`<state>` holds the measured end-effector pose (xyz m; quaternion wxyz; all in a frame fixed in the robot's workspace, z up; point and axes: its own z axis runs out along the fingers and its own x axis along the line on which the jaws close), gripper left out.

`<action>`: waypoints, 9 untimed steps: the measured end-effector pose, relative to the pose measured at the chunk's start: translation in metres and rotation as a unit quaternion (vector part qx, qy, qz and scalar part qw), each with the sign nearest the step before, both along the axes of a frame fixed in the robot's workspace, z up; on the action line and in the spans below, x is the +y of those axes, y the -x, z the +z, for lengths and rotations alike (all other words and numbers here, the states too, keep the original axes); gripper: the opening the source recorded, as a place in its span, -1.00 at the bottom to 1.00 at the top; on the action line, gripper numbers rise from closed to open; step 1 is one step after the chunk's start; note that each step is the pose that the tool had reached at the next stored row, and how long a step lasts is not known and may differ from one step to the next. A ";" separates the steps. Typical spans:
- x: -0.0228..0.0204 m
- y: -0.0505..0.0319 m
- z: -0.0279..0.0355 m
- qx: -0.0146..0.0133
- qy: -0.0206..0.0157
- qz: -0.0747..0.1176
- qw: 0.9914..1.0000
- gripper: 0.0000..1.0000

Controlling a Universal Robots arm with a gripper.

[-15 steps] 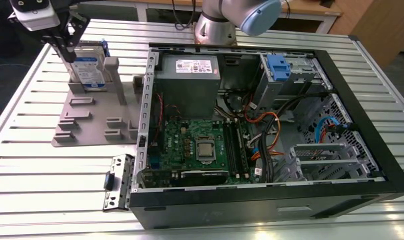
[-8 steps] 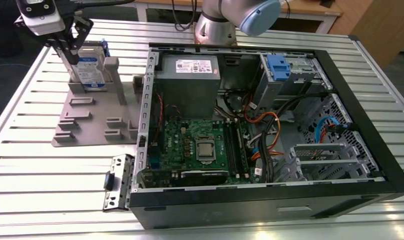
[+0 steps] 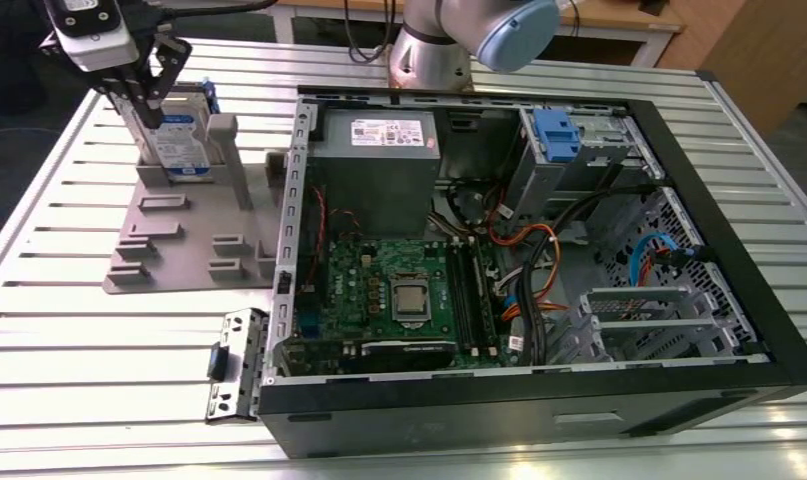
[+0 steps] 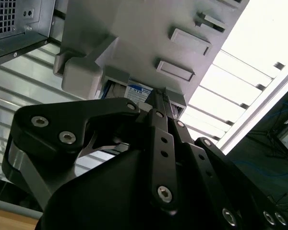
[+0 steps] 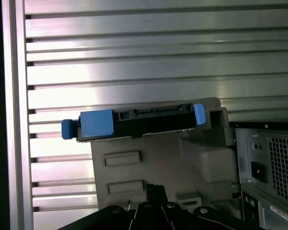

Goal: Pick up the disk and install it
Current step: 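Reach for the disk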

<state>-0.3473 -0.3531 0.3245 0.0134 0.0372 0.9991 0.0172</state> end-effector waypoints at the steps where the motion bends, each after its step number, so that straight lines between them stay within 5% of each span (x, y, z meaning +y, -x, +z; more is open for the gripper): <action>1: 0.0031 0.0000 -0.0001 0.000 0.002 0.000 1.000 -0.80; 4: 0.0104 0.0000 0.0000 0.000 0.006 0.000 1.000 -0.80; 9: 0.0104 0.0000 -0.0001 0.000 0.007 0.000 1.000 -0.80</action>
